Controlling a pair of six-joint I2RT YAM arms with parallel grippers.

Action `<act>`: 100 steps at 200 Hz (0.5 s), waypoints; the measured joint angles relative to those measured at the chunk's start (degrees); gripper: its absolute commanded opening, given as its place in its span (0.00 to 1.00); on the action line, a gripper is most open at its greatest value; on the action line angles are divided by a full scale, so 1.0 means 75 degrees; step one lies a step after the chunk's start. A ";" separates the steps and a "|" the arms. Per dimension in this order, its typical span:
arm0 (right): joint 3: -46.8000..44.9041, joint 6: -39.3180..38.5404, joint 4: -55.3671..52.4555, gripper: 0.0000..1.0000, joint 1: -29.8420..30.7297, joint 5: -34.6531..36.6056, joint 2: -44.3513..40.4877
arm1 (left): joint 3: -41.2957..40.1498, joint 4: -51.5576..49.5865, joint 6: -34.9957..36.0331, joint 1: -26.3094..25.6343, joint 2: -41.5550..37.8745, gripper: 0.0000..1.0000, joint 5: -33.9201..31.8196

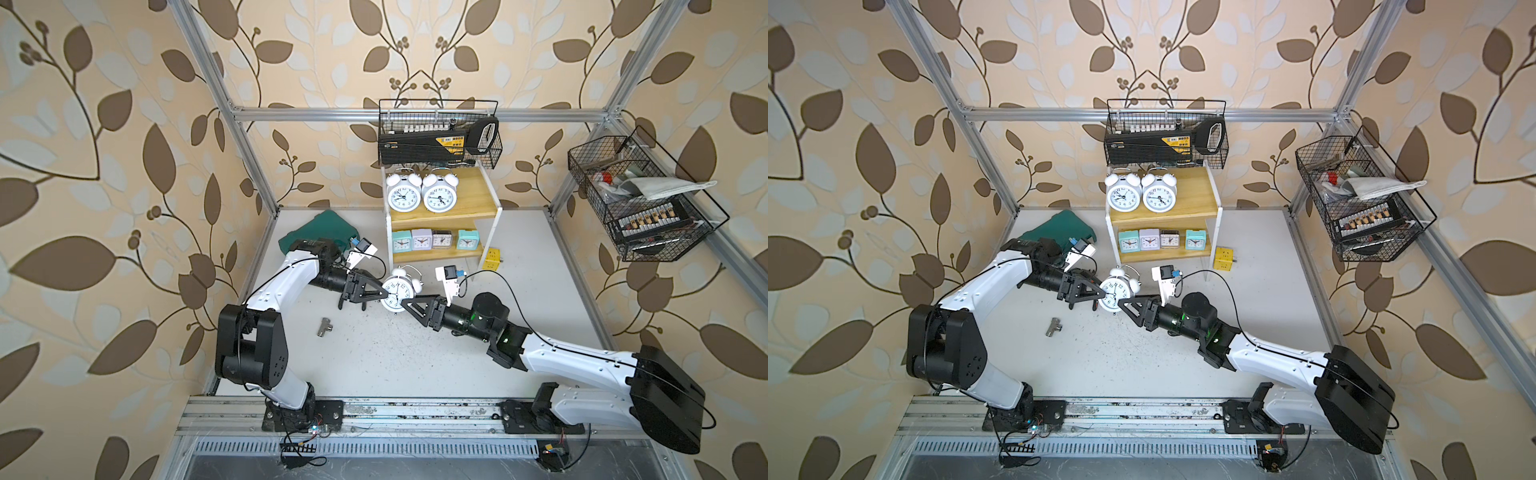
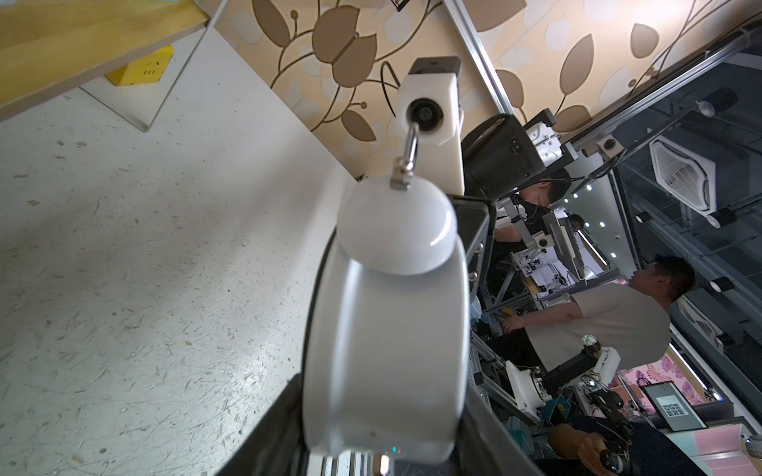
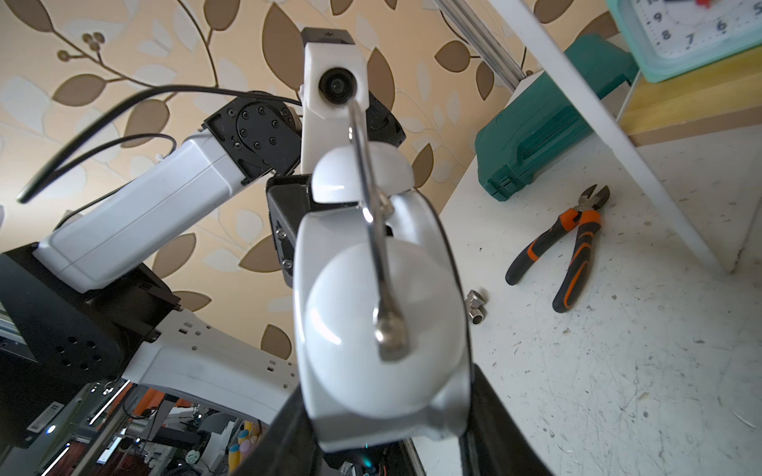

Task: Place the alarm clocks on the shelf by style
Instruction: Pick up the alarm from the center of the board.

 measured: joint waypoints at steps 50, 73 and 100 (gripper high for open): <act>0.0641 -0.1445 -0.2066 0.39 -0.1139 -0.1338 -0.0560 | 0.0000 -0.0064 0.0055 0.0000 -0.0149 0.73 -0.0172; 0.1492 -0.2474 -0.3625 0.40 -0.1845 -0.2034 -0.0801 | 0.0000 -0.0050 0.0096 0.0000 -0.0487 0.74 -0.0347; 0.2838 -0.3806 -0.5418 0.40 -0.2553 -0.2903 -0.0941 | -0.0006 -0.0006 0.0099 0.0000 -0.0935 0.74 -0.0542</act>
